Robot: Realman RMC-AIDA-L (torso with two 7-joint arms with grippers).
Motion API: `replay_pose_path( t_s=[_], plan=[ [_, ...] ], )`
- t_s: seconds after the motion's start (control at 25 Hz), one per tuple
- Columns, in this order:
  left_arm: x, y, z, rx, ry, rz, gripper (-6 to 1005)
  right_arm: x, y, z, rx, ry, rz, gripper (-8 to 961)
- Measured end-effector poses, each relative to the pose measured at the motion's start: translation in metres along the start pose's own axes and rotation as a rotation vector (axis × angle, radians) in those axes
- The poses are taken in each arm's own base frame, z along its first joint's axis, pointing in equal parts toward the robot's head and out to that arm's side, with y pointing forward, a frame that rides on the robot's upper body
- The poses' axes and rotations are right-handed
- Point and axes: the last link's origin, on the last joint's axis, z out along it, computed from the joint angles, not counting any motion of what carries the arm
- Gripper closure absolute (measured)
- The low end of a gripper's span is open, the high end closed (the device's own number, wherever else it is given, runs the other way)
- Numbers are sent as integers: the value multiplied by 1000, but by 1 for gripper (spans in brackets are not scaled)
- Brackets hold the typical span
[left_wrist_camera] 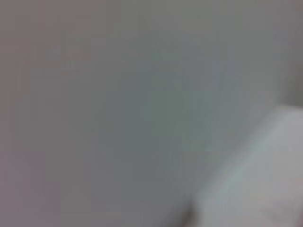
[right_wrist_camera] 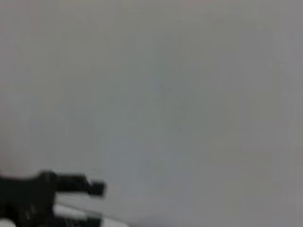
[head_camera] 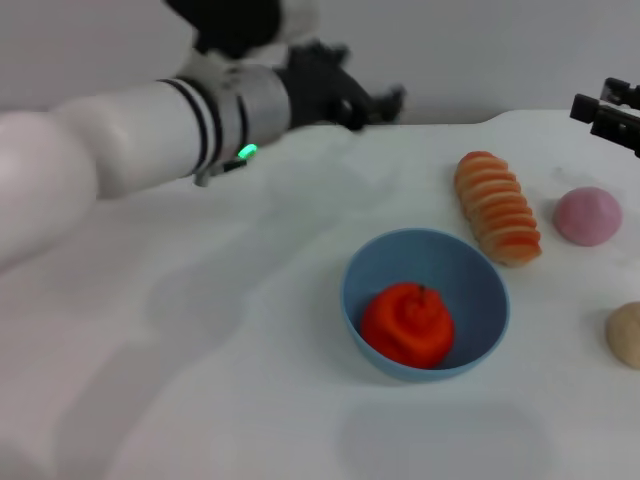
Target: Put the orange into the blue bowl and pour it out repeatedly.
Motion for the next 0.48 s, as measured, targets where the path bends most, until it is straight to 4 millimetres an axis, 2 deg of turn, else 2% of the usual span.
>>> replay_pose_path(
  t_s=[0.12, 0.2, 0.32, 0.48],
  plan=[
    [-9, -11, -7, 125, 105, -23, 205, 13, -5, 1, 40, -19, -73, 402],
    [-19, -13, -11, 200, 161, -27, 205, 22, -7, 2, 75, -41, -116, 349],
    [-39, -9, -18, 310, 253, 5, 206, 33, -10, -1, 147, -130, -173, 269],
    [-72, 0, -23, 375, 287, 12, 207, 50, -12, -8, 274, -235, -276, 266]
  ],
)
